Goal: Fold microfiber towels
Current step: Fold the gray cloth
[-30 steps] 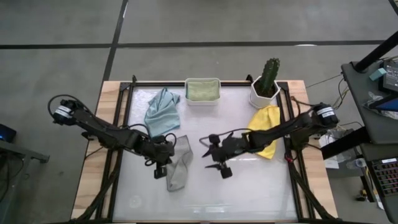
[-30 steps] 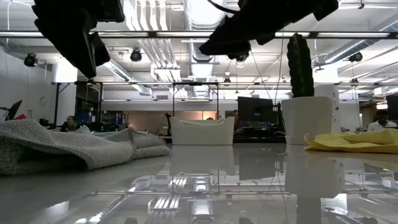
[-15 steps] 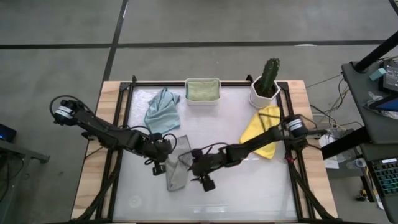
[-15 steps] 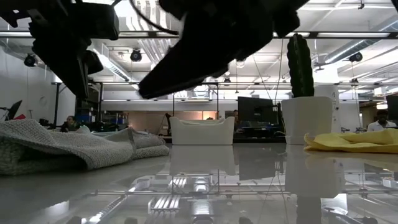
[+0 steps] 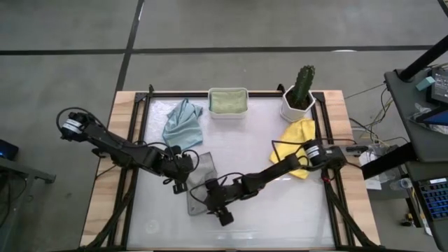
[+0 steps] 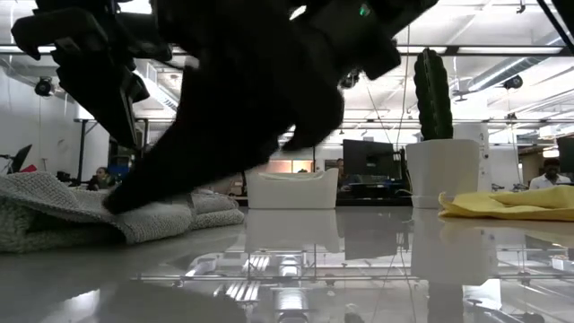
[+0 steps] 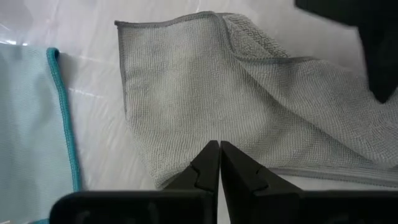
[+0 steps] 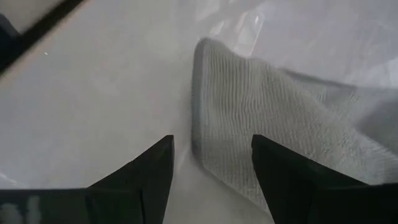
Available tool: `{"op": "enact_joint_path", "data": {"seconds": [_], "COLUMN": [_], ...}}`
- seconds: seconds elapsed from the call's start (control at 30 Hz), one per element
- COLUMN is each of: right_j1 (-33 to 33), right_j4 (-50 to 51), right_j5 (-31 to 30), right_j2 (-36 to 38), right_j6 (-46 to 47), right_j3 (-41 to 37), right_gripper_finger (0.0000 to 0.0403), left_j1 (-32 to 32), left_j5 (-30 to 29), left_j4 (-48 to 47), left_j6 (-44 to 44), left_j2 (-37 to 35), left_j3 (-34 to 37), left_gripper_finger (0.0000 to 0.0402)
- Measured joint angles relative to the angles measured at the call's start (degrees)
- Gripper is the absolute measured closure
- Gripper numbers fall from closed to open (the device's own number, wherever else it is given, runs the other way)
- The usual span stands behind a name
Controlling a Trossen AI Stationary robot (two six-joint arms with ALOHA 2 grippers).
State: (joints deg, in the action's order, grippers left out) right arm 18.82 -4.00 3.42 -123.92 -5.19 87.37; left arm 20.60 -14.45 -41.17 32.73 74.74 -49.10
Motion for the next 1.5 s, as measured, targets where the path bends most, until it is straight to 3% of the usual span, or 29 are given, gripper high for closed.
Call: {"op": "enact_joint_path", "data": {"seconds": [0.33, 0.73, 0.93, 1.13, 1.37, 1.5], "right_j1": [-0.98, -2.76, -2.87, -2.85, -2.87, -2.87], "right_j4": [-1.24, -0.28, 6.70, 18.95, 29.80, 31.35], "right_j5": [-0.47, -0.03, -1.39, -8.61, -17.38, -18.55], "right_j2": [-0.87, -2.12, 2.81, 11.92, 23.03, 28.15], "right_j6": [0.00, -3.17, -4.76, -8.76, -9.55, -7.37], "right_j3": [0.22, 0.09, 0.00, -0.13, -0.58, -2.39], "right_gripper_finger": [0.0215, 0.0386, 0.0393, 0.0394, 0.0394, 0.0394], "left_j1": [-0.01, -0.02, -0.02, -0.49, -1.61, -1.75], "left_j5": [-0.01, -1.03, -1.05, -3.71, -4.51, -4.55], "left_j4": [0.16, 0.17, 0.40, 2.28, 12.31, 19.75], "left_j6": [-0.01, -0.07, 0.93, 0.95, -6.69, -12.99], "left_j2": [0.02, 0.02, 0.02, 0.02, -1.47, -1.91], "left_j3": [0.00, 0.00, 0.00, 0.00, -0.26, -1.64], "left_gripper_finger": [0.0402, 0.0402, 0.0402, 0.0402, 0.0401, 0.0392]}}
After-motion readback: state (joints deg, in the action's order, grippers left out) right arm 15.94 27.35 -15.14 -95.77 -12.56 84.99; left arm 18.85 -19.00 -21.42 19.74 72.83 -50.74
